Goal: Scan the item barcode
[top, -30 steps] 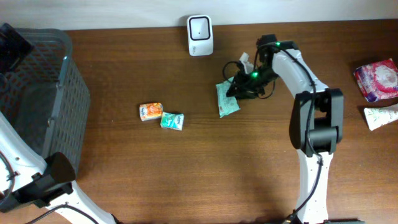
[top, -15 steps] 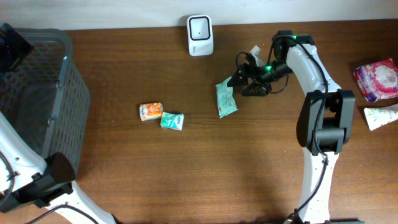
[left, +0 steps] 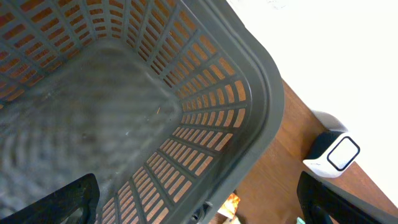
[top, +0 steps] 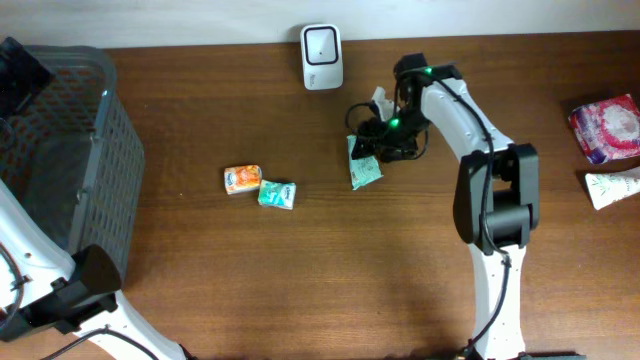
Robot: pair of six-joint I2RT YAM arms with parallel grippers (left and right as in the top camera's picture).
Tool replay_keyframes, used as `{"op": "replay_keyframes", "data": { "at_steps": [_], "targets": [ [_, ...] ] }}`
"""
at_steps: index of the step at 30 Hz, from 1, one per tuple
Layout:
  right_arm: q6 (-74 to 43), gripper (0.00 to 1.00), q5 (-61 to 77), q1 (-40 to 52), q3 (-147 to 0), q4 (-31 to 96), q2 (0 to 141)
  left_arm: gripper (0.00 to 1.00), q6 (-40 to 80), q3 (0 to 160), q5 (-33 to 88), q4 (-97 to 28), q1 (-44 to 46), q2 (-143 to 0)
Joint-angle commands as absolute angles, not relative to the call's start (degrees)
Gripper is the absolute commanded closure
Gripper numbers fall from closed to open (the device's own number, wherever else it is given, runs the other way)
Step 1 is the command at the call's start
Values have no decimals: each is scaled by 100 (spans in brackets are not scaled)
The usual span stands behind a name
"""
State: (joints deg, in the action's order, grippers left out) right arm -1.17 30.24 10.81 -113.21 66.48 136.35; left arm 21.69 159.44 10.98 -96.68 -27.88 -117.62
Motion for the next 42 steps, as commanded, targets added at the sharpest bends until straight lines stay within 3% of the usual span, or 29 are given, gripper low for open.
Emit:
{"op": "replay_keyframes", "data": {
  "at_steps": [1, 2, 4, 7, 10, 15, 42],
  "targets": [
    [-110, 36, 2928, 1389, -11185, 6405, 13635, 1, 2180, 16000, 1116, -9671, -2792, -11697],
    [-113, 48, 2932, 1424, -11113, 6296, 13635, 1, 2180, 16000, 1116, -9671, -2792, -11697],
    [-115, 96, 3096, 1422, -11056, 6281, 13635, 1, 2180, 16000, 1116, -9671, -2792, -11697],
    [-108, 96, 4401, 1374, -11214, 6274, 13633, 1, 2180, 16000, 1116, -9671, -2792, -11697],
    [-86, 96, 7096, 1203, -11907, 6073, 13631, 1, 2180, 16000, 1116, -9671, -2792, -11697],
    [-27, 96, 8589, 1203, -12475, 5011, 13631, 1, 2180, 16000, 1116, -9671, -2792, -11697],
    [-91, 96, 8248, 1431, -12473, 4921, 13633, 1, 2180, 16000, 1116, -9671, -2792, -11697]
  ]
}}
